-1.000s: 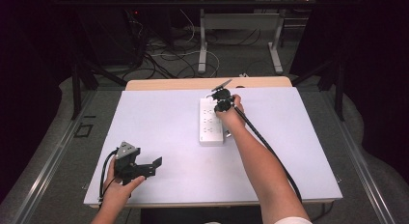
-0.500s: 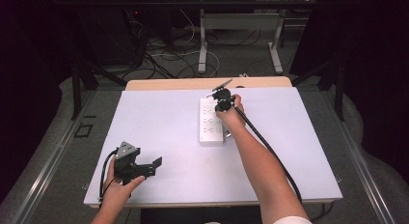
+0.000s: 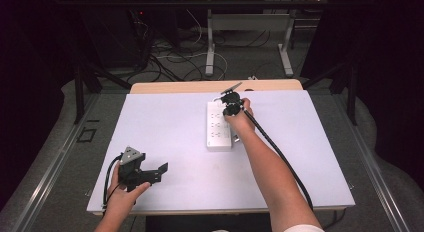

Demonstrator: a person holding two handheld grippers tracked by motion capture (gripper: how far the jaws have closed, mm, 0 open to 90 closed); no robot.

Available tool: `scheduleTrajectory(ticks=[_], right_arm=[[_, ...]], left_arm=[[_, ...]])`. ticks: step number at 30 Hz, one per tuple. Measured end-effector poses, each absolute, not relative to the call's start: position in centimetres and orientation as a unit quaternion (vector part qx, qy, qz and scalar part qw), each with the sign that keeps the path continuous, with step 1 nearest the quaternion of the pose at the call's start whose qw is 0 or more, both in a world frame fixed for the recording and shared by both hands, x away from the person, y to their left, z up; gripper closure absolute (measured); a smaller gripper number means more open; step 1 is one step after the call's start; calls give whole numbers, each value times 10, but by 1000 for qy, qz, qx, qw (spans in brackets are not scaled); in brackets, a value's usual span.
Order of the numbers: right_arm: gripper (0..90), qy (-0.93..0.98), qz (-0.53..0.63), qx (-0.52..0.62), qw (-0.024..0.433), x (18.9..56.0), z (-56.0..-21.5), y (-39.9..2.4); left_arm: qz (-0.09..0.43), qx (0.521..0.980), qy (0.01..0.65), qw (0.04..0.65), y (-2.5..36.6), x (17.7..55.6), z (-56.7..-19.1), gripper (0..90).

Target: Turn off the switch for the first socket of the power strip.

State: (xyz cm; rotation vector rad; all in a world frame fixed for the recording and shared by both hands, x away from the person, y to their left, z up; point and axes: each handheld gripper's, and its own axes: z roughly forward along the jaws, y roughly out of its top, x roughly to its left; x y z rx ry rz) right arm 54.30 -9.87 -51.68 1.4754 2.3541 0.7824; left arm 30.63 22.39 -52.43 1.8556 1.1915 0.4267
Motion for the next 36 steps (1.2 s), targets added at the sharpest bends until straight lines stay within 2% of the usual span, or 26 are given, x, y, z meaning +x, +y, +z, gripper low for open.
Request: scheduleTrajectory(ticks=[18,36], right_arm=[[900,801,296,505,125,542,-523,-103],[847,800,293,509,124,537,-520,-103]], left_arm=[[172,742,481,434,222,309,-527,46],[168,749,474,432,220,310,-526,48]])
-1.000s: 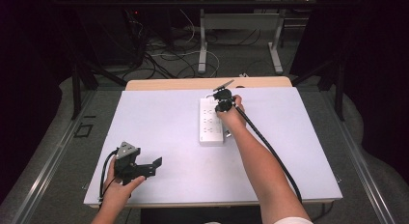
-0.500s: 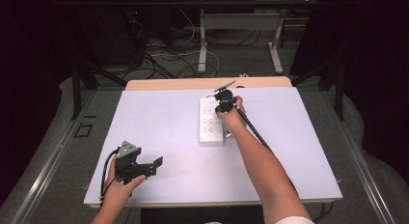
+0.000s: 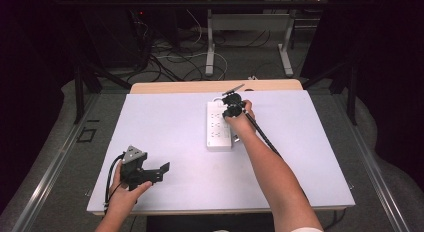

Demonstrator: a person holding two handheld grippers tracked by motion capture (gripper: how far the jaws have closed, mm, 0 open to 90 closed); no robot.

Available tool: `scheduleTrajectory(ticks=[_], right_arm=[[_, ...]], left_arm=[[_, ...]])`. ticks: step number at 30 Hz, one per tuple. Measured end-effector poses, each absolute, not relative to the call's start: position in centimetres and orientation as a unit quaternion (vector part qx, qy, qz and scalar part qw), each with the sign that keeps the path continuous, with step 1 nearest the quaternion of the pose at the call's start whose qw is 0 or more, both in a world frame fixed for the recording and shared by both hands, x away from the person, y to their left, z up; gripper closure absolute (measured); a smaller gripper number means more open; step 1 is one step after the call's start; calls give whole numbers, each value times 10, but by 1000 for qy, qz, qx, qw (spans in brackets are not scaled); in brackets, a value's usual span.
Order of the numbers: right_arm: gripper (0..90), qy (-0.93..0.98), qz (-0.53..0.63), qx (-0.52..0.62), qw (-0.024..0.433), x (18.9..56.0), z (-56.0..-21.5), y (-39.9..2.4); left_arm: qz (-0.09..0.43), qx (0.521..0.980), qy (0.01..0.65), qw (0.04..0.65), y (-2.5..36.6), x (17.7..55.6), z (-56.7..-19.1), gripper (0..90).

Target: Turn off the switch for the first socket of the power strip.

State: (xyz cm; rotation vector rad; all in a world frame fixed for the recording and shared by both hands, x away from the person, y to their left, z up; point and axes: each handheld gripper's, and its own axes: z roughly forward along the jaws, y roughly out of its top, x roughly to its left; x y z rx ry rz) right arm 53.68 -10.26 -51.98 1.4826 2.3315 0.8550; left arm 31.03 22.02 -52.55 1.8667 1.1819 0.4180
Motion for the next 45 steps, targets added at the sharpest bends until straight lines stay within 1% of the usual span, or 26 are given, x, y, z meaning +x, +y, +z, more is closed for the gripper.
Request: scheduleTrajectory(ticks=[3,6,7,8,18,20,21,28,45], right_arm=[[839,801,281,513,128,536,-519,-106],[824,799,297,507,127,535,-521,-109],[820,791,290,524,122,533,-519,-108],[818,794,300,513,130,534,-521,-111],[772,797,291,514,127,528,-513,-120],[761,804,289,502,134,528,-513,-123],[756,798,291,512,127,527,-513,-122],[720,810,290,493,127,522,-514,-128],[629,807,303,494,115,511,-514,-147]], left_arm=[[167,749,475,431,220,310,-526,49],[170,747,474,434,219,310,-527,49],[169,747,475,434,219,310,-527,50],[167,750,474,431,219,310,-526,49],[167,748,473,433,218,310,-526,50],[169,750,471,432,219,310,-526,50],[168,750,471,432,219,310,-526,50],[167,748,474,433,218,309,-526,50],[171,748,472,434,217,309,-527,51]])
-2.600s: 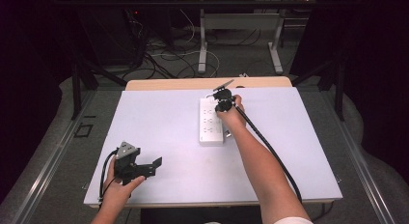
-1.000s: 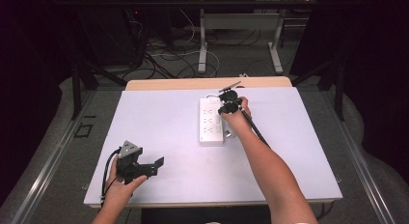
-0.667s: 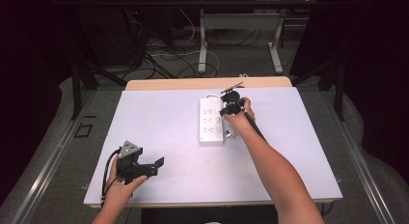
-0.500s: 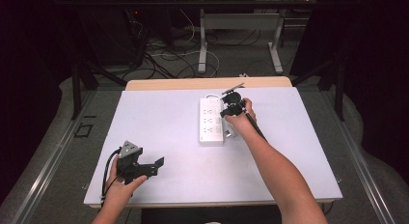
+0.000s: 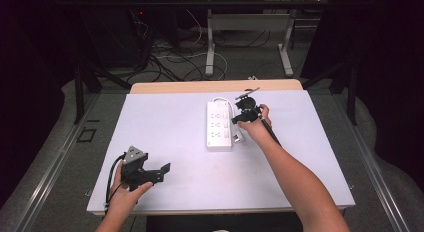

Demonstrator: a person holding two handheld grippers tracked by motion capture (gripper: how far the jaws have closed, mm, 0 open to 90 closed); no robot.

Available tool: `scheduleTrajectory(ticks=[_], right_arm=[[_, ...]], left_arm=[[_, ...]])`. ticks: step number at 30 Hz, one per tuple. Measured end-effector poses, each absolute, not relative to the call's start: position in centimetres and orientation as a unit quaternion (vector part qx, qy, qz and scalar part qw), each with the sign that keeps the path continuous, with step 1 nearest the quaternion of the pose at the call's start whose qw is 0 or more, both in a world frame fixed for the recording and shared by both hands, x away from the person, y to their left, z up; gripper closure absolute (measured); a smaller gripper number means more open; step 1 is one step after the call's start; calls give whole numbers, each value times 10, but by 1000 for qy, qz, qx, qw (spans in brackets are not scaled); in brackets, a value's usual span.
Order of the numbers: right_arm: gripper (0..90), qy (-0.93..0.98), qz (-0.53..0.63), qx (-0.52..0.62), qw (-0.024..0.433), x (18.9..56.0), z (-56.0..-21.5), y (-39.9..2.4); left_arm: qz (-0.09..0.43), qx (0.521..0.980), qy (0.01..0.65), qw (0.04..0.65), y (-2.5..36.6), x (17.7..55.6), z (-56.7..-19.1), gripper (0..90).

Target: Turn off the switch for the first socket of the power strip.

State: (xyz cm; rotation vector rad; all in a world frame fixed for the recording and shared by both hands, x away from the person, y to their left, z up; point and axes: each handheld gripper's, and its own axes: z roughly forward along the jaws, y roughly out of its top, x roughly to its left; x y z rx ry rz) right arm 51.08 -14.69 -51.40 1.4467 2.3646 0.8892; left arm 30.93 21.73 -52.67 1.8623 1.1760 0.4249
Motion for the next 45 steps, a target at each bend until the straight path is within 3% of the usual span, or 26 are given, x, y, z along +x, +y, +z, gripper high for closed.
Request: scheduleTrajectory(ticks=[7,14,24,27,35,45], right_arm=[[598,814,304,483,110,502,-512,-154],[495,824,302,465,116,488,-509,-161],[426,831,316,443,116,457,-501,-171],[368,831,314,437,136,446,-500,-174],[344,827,329,436,135,425,-498,-185],[196,822,346,432,129,401,-498,-204]], left_arm=[[172,750,471,432,218,309,-526,51],[172,748,473,432,217,309,-527,51],[173,749,472,431,217,308,-526,51],[168,751,472,430,216,308,-526,51],[169,753,471,428,217,308,-526,51],[169,752,472,427,217,308,-526,51]])
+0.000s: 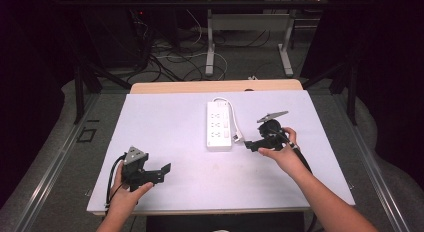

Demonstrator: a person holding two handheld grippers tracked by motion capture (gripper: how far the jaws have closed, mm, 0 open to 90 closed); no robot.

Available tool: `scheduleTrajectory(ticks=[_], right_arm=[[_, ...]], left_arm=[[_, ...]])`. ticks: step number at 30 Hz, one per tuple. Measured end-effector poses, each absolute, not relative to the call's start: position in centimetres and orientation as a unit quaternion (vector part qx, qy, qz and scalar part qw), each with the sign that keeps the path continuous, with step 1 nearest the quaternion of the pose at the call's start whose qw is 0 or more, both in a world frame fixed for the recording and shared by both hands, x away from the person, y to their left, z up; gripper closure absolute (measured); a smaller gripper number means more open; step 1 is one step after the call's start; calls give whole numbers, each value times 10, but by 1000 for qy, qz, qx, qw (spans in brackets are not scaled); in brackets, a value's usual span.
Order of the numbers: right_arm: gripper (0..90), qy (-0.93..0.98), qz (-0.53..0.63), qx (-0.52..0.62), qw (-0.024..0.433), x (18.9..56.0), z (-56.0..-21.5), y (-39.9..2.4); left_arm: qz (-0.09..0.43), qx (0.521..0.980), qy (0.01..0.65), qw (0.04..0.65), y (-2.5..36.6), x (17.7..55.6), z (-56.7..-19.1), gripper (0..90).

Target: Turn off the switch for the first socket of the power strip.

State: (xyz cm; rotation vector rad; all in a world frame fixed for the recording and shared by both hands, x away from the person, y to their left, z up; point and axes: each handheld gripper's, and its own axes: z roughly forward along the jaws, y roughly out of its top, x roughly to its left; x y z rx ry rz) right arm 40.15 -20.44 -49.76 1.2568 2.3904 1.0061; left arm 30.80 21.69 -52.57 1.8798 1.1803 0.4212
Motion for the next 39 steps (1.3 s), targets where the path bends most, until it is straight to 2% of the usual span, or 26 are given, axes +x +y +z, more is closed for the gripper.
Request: scheduleTrajectory(ticks=[6,10,22,39], right_arm=[[148,818,355,432,137,387,-496,-216],[75,813,359,436,141,378,-494,-223],[0,807,364,437,160,354,-497,-241],[0,788,369,461,176,338,-519,-263]], left_arm=[[171,748,474,431,216,308,-526,51],[172,749,474,430,216,308,-527,51],[172,746,478,432,216,307,-526,48],[169,748,478,429,214,308,-529,2]])
